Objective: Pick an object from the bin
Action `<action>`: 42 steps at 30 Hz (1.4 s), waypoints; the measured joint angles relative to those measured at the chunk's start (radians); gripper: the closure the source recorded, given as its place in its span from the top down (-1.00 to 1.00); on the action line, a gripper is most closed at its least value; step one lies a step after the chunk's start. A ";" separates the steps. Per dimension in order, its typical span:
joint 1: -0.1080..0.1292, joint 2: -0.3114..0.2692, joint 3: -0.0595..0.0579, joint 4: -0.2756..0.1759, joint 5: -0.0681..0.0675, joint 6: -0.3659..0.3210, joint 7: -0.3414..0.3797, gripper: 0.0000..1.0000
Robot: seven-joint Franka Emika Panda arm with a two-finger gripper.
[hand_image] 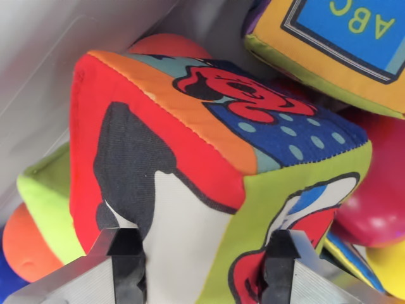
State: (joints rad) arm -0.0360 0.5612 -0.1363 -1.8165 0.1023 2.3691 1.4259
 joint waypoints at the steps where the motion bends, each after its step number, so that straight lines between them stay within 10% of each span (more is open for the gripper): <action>1: 0.001 -0.005 -0.001 0.000 0.000 -0.005 0.000 -1.00; 42: 0.011 -0.213 -0.019 0.111 -0.038 -0.319 0.023 -1.00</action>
State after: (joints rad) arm -0.0251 0.3485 -0.1551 -1.7052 0.0641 2.0497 1.4489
